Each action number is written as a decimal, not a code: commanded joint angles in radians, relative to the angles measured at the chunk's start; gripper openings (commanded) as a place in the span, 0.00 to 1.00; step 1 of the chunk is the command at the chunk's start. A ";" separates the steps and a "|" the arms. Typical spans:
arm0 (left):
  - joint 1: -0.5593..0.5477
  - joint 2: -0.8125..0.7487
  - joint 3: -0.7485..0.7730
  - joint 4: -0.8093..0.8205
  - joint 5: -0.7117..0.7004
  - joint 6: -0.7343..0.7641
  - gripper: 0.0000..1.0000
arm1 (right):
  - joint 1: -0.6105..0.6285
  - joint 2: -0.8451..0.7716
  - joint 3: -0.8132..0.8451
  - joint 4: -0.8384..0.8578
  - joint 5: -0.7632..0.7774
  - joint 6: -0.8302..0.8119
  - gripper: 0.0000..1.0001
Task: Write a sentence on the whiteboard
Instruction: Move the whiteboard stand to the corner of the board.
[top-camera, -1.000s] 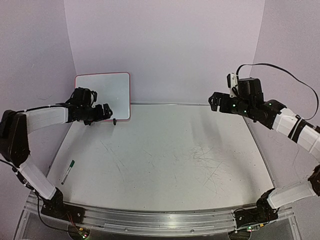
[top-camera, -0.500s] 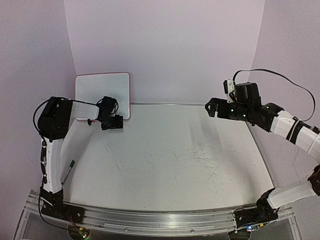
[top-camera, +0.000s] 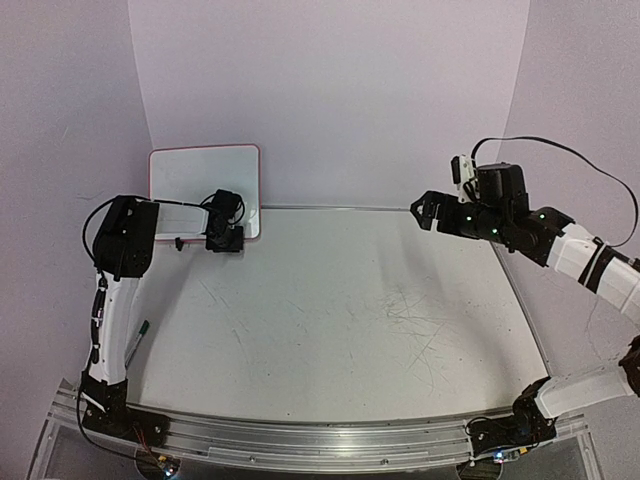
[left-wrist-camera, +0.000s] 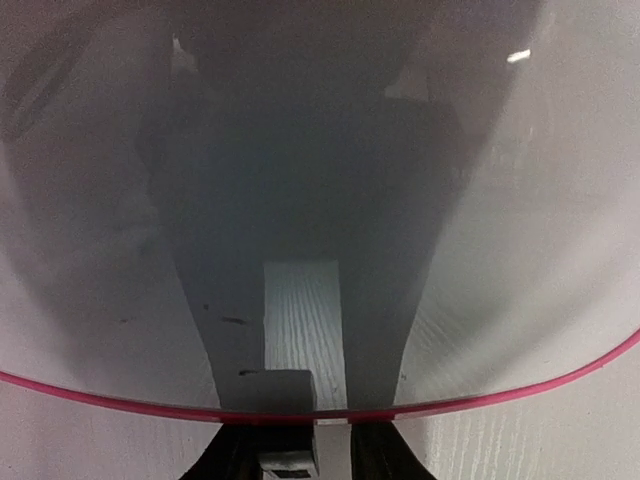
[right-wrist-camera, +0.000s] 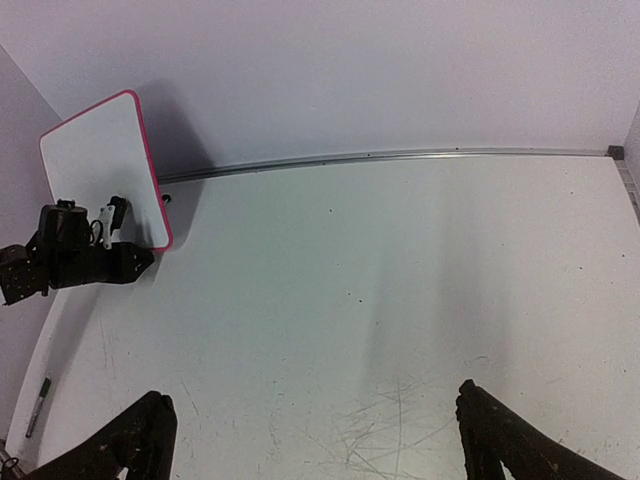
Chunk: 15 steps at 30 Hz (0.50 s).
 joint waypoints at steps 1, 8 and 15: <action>-0.004 0.048 0.030 0.000 -0.001 0.017 0.26 | 0.011 0.007 0.016 0.042 -0.007 0.022 0.98; -0.036 0.019 -0.002 0.001 -0.052 -0.006 0.11 | 0.019 0.011 -0.013 0.055 -0.007 0.026 0.98; -0.133 -0.032 -0.091 0.004 -0.127 -0.096 0.00 | 0.025 0.006 -0.055 0.070 -0.007 0.030 0.98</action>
